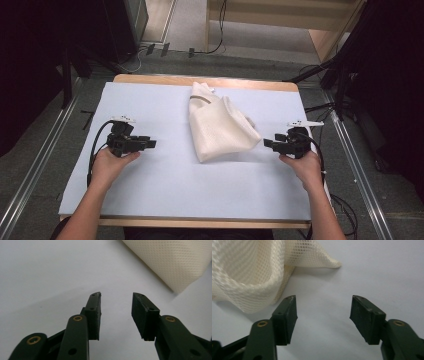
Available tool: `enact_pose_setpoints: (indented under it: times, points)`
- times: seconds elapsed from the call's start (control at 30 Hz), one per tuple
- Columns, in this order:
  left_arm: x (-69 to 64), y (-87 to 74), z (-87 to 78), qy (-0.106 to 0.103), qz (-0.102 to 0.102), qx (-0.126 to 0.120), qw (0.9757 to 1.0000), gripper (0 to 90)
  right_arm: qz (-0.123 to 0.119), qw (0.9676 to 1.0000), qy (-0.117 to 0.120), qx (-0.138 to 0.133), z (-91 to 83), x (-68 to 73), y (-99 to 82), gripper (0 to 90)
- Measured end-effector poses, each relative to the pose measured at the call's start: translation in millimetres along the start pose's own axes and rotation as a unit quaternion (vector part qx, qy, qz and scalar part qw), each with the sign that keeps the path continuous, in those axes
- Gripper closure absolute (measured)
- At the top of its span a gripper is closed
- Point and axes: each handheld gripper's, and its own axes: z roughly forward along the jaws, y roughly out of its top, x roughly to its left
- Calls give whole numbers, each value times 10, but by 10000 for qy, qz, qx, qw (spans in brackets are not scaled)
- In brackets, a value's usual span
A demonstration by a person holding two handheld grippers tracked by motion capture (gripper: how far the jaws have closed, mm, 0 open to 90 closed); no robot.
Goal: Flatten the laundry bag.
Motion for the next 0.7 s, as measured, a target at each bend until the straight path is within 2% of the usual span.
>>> enact_pose_setpoints:
  times: [0.07, 0.1, 0.17, 0.23, 0.43, 0.53, 0.7]
  points:
    - [-22, -2, 3, 30, 122, 105, 9999, 553, 35, 10000, -15, 5, -17, 21, 28, 465]
    - [-20, -3, 4, 30, 86, 119, 9999, 515, 34, 10000, -3, 7, -24, 29, 39, 485]
    - [-5, -5, -9, -21, 37, 75, 10000, 495, 49, 10000, -53, 21, -42, 40, 44, 491]
    - [8, -3, -14, -32, -31, 39, 10000, 455, 150, 9999, -10, 75, -52, 36, 40, 503]
    - [-8, 11, 9, -124, 39, 6, 9999, 423, 208, 9997, 10, 145, -89, 21, 42, 523]
    - [-10, 18, 7, -151, 22, -45, 9999, 404, 100, 9998, -7, 164, -115, 40, 42, 598]
    - [-3, 22, 16, -67, 111, -50, 9999, 391, -38, 9998, 4, 204, -100, 94, 36, 712]
